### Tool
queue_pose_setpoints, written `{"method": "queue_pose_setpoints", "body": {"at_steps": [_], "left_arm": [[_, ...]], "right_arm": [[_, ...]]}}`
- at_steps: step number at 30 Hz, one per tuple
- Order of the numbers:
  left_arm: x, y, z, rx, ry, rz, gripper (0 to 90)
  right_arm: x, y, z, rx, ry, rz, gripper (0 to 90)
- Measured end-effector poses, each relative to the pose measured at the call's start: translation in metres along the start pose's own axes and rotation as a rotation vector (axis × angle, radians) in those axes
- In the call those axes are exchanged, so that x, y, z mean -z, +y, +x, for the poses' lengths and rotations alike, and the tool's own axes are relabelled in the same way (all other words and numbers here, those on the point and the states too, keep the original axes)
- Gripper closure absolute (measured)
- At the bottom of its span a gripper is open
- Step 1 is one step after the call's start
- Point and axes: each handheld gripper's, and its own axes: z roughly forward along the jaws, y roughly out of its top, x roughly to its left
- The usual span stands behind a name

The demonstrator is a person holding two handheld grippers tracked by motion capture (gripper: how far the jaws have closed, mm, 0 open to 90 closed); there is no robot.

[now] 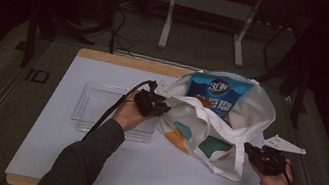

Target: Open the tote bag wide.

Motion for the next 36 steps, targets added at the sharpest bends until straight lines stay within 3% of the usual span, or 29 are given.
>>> {"method": "queue_pose_setpoints", "body": {"at_steps": [7, 11, 18, 20, 25, 29, 31, 34, 36], "left_arm": [[0.001, 0.0, -0.001, 0.013, 0.012, 0.014, 85.3], [0.005, -0.002, -0.009, -0.031, 0.03, 0.034, 70.6], [0.018, 0.0, -0.024, -0.088, 0.011, -0.036, 62.9], [0.019, 0.004, -0.028, -0.099, 0.027, -0.051, 60.8], [0.012, 0.015, -0.036, -0.117, 0.045, -0.112, 58.1], [-0.002, 0.022, -0.04, -0.11, 0.053, -0.091, 57.6], [-0.005, 0.024, -0.042, -0.111, 0.066, -0.09, 61.7], [-0.004, 0.026, -0.045, -0.114, 0.075, -0.092, 84.0], [-0.002, 0.026, -0.048, -0.133, 0.08, -0.089, 88.2]], "right_arm": [[-0.006, 0.0, 0.005, 0.023, -0.005, 0.026, 89.2], [-0.006, -0.001, 0.004, 0.014, -0.01, 0.024, 89.2], [-0.004, -0.003, 0.001, -0.01, 0.004, 0.009, 89.3], [-0.005, -0.003, 0.001, -0.01, 0.004, 0.008, 89.3], [-0.006, -0.002, 0.003, -0.009, 0.003, 0.01, 89.3], [-0.005, -0.003, 0.002, -0.013, 0.004, 0.005, 89.3], [-0.004, -0.003, 0.001, -0.012, 0.003, 0.007, 89.3], [-0.003, -0.003, 0.0, -0.014, 0.0, 0.001, 89.3], [-0.002, -0.003, 0.0, -0.017, -0.007, -0.005, 89.3]]}}
